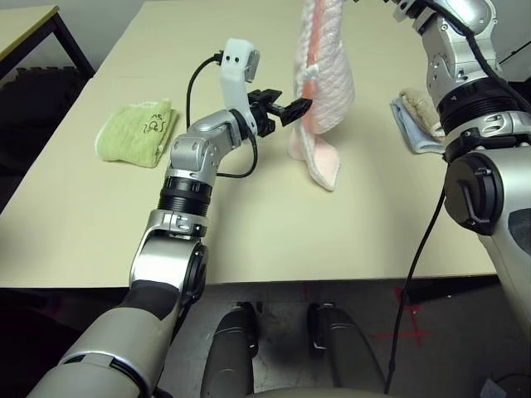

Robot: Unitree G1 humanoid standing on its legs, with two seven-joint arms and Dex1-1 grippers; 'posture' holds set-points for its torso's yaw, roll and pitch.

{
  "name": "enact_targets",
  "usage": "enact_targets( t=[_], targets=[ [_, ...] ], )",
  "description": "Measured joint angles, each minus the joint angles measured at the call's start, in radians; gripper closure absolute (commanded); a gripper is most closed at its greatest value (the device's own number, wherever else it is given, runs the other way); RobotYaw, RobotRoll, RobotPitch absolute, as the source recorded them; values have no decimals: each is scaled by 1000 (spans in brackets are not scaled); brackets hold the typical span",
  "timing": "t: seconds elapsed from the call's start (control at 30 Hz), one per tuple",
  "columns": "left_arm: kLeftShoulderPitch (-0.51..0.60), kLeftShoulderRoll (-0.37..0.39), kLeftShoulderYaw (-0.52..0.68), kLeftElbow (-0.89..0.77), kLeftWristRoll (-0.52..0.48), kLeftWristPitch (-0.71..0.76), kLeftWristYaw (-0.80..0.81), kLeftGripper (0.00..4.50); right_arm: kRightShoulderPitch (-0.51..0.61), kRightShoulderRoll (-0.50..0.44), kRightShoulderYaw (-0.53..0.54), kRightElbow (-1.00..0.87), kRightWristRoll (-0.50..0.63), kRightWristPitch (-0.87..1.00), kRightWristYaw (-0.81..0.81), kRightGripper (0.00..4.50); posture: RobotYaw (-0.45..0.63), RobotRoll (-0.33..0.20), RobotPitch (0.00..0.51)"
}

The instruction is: Fold the towel and set it aside.

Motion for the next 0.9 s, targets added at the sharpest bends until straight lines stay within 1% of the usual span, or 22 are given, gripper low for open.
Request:
enact_targets(
  t=[0.13,0.27,0.33,0.47,0.67,0.8,0.9],
  targets=[
    [0,48,-5,74,42,-37,8,0,-12,-19,0,1,-2,1,-6,4444,35,0,163],
    [7,142,-8,75,67,-67,-44,0,-39,-64,-1,1,-3,0,-17,4444,37,0,163],
    [20,168,-17,75,84,-80,-68,0,-41,-75,-2,3,-4,0,-23,4444,36,0,164],
    [67,202,-55,74,123,-127,-124,0,-41,-71,0,8,-5,0,-26,4444,41,0,164],
    [105,240,-66,10,121,-73,-237,0,-41,-61,0,9,-5,0,-27,4444,50,0,161],
    [141,250,-74,-11,131,-67,-244,0,-41,-56,0,9,-5,-1,-28,4444,49,0,155],
    [167,247,-74,-15,128,-32,-248,0,-41,-56,0,9,-5,-1,-28,4444,48,0,152]
  ],
)
